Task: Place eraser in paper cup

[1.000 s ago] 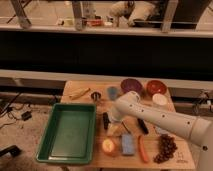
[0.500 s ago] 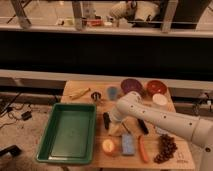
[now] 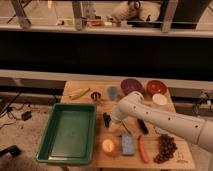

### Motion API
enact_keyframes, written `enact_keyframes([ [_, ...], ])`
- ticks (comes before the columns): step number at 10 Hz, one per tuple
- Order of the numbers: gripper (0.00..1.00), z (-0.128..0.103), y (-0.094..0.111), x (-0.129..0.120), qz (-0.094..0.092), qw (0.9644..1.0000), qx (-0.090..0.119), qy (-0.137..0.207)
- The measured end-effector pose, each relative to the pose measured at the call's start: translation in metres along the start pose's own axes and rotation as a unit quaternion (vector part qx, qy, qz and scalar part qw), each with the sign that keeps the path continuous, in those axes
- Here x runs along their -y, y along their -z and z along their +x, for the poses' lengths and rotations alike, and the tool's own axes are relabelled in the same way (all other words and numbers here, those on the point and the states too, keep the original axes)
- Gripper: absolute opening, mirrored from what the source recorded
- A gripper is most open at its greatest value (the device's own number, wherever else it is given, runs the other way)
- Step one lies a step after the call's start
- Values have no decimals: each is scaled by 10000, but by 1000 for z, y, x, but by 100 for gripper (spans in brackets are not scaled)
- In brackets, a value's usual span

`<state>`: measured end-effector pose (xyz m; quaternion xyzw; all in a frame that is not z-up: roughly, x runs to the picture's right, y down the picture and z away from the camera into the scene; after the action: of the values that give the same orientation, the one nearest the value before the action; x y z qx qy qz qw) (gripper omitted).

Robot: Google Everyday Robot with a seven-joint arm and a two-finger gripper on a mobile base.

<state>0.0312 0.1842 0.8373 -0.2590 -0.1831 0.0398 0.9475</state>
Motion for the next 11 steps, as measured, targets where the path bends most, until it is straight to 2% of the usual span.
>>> enact_keyframes([
  [6,54,7,29,1,246,9996,19,-132],
  [7,50,9,33,1,279,9995,13,-159],
  [9,36,14,45,2,390,9990,4,-220],
  [11,35,18,61,3,516,9983,-13,-268],
])
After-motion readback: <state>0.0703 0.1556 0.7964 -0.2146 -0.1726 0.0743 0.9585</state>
